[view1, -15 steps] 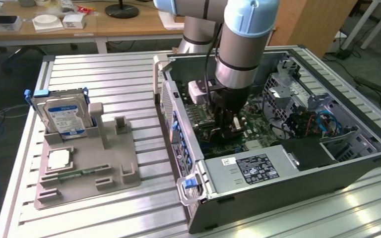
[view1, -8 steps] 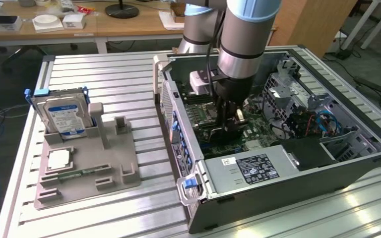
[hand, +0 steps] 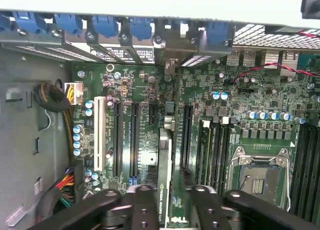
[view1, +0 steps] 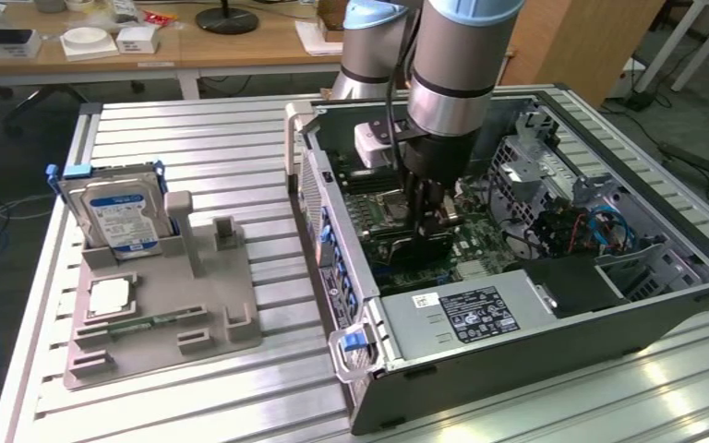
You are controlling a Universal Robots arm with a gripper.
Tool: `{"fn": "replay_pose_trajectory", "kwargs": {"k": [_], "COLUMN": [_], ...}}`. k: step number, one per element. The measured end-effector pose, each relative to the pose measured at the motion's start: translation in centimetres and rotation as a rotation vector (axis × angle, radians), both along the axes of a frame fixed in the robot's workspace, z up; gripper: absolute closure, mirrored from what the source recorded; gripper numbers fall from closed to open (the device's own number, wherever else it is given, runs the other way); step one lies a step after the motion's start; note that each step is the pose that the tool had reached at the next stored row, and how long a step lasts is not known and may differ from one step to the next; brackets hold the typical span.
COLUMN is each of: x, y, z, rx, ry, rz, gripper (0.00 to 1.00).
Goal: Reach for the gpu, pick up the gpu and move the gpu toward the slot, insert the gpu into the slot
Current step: 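Insert the gpu into the slot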
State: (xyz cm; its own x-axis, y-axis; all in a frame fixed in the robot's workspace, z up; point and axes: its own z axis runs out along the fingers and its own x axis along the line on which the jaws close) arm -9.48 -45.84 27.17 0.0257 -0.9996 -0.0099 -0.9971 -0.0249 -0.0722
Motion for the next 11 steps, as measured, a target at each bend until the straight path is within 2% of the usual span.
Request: {"fn": "replay_pose_trajectory", "kwargs": {"k": [3, 4, 6, 11], "x": [0.00, 0.00, 0.00, 0.00], "y": [0.00, 0.00, 0.00, 0.00], "z": [0.01, 0.01, 0.01, 0.01], "rx": [-0.0001, -0.0001, -0.0002, -0.0001], "ry": [0.0001, 0.0001, 0.0001, 0.0001], "rz": [0.000, 0.000, 0.000, 0.000], "gripper": [0.80, 0.80, 0.90, 0.90]}}
